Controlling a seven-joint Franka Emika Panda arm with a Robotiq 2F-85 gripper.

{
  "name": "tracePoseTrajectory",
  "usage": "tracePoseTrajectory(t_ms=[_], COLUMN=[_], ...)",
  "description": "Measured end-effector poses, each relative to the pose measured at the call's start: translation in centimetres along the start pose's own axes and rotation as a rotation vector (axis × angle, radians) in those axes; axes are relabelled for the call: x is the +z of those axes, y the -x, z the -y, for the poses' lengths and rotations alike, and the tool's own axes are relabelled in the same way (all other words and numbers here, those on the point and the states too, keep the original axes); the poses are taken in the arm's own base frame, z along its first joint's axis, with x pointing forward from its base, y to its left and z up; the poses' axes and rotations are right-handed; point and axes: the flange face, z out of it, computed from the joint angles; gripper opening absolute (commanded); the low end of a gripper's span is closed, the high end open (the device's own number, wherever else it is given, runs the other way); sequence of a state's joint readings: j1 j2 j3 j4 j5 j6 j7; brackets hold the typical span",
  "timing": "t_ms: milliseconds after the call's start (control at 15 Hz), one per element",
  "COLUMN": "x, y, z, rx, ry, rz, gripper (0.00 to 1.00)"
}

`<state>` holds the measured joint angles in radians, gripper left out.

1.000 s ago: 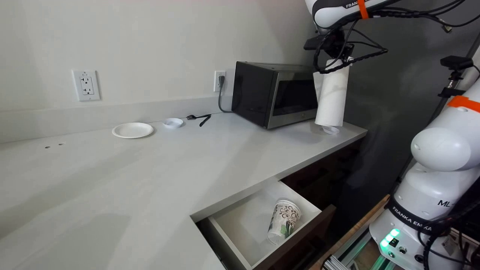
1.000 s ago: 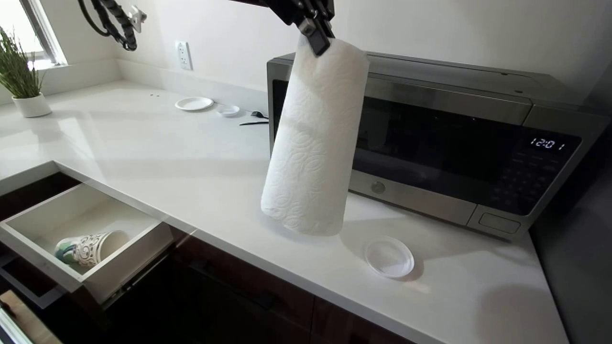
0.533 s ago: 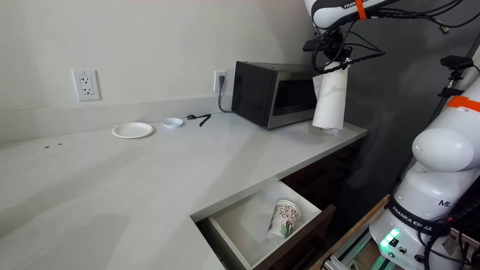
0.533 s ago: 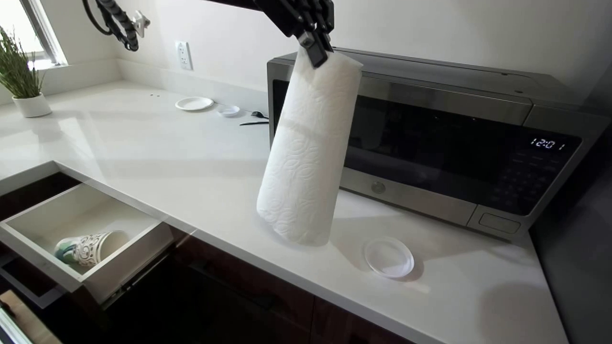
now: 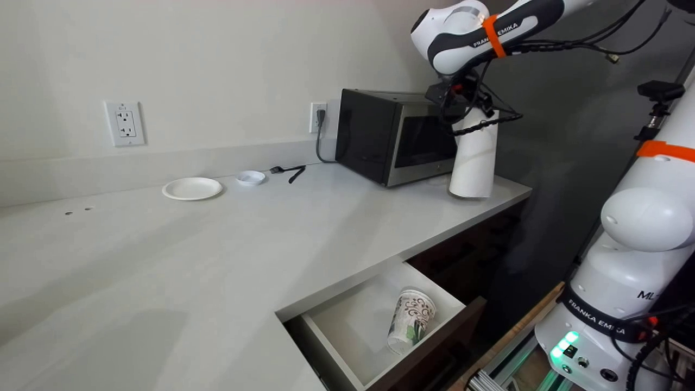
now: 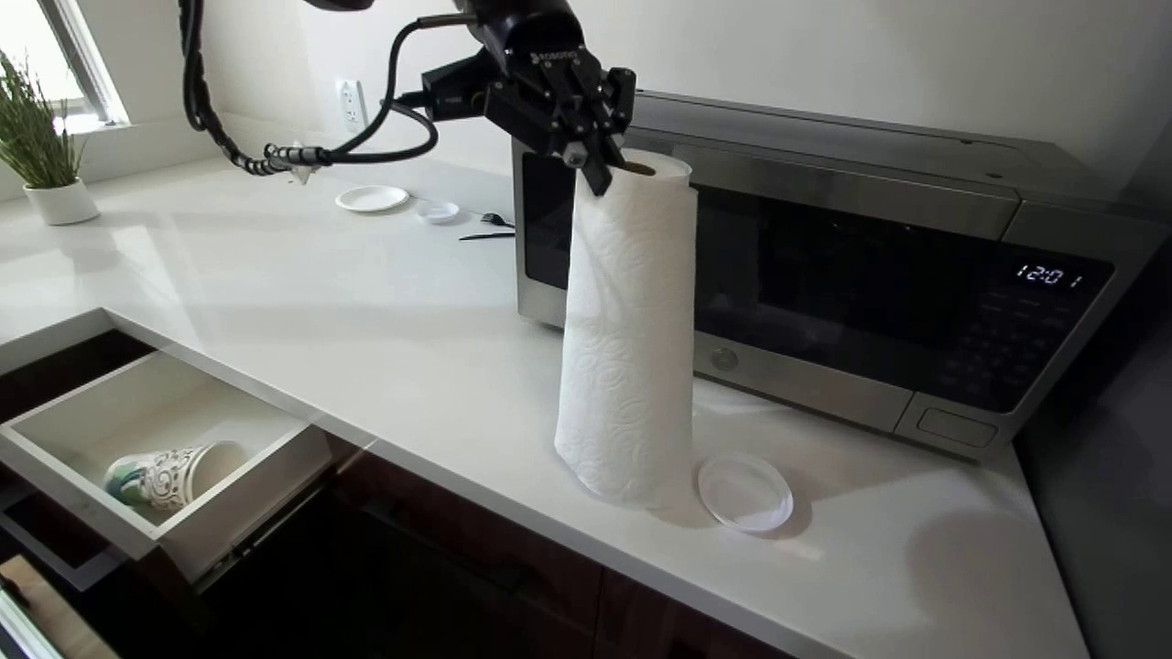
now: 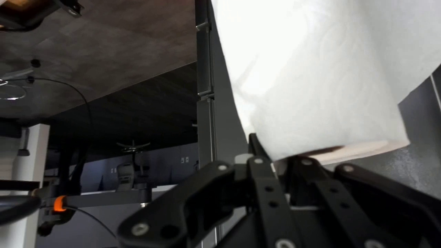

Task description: Put the paper towel roll on the counter.

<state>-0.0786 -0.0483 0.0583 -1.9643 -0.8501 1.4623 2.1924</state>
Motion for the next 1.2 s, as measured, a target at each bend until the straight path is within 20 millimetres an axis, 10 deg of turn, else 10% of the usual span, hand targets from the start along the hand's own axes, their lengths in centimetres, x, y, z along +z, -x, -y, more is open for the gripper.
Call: tracePoseTrajectory(t_ms=[600, 1200], x=[0.4, -2.2], y=[1.4, -3.8], z=[-1.0, -1.3], rx=[0.021, 0.037], ry=[0.116, 0.09], rz=[-0.116, -0.065], gripper=[0.96, 1.0])
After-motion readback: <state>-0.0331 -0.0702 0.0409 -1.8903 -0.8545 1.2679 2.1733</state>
